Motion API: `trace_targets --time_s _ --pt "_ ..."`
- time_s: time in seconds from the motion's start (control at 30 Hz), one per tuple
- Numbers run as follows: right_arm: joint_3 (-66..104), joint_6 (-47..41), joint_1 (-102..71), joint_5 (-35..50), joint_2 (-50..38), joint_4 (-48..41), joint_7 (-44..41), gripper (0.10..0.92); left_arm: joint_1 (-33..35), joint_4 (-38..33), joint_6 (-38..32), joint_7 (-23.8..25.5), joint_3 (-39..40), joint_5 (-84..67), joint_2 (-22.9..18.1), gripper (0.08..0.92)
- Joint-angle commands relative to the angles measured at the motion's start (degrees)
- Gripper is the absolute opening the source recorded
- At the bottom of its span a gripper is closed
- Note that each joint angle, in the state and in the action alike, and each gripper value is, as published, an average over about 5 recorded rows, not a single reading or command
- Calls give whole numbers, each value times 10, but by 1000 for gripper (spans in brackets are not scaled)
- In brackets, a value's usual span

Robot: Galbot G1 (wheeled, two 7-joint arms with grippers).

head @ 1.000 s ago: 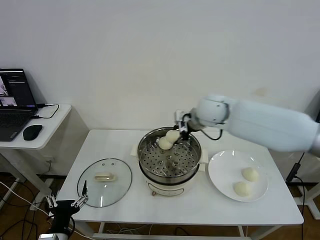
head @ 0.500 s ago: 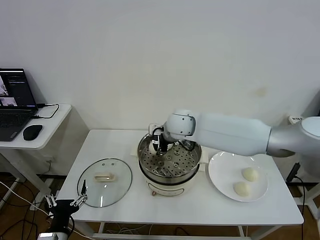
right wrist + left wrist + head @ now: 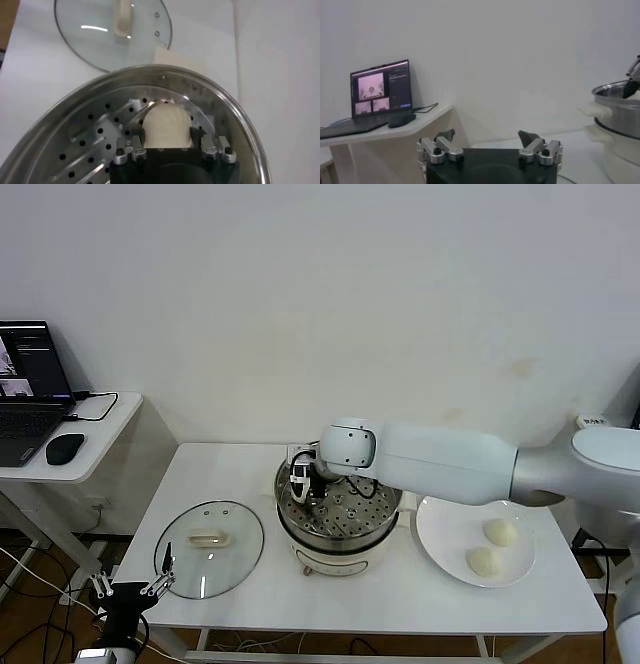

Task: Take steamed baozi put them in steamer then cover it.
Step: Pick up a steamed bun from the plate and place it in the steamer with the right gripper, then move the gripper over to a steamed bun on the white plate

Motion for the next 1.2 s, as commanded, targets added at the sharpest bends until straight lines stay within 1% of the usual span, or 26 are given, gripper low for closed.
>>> trace_targets --time_s 0.03,0.1,0.17,0.23,0.33,0.43,0.63,0.83,1.0,1.2 --pt "4 -6 -3 8 6 -1 2 580 1 -2 0 0 1 1 0 823" --pt "3 -7 4 6 1 3 -6 593 1 -1 0 0 0 1 0 823" --pt "0 -7 14 0 -7 9 -21 631 1 -1 0 0 0 1 0 823" --pt "-1 -7 27 -8 -19 17 -45 690 2 -1 0 0 0 1 -1 823" --pt "0 0 57 -30 -50 35 -99 769 1 -1 0 0 0 1 -1 823" --pt "-1 26 92 -66 -92 56 -166 813 0 -1 1 0 1 0 0 823" --pt "-2 97 144 -132 -208 108 -269 822 -3 -2 1 1 4 0 5 823" --pt "3 193 148 -200 -358 160 -344 823 -3 -1 1 1 9 0 8 823" --pt "24 245 110 -258 -457 185 -368 823 -4 1 1 1 13 0 10 823" --pt "65 263 11 -328 -528 191 -352 823 -8 7 1 1 21 3 9 823"
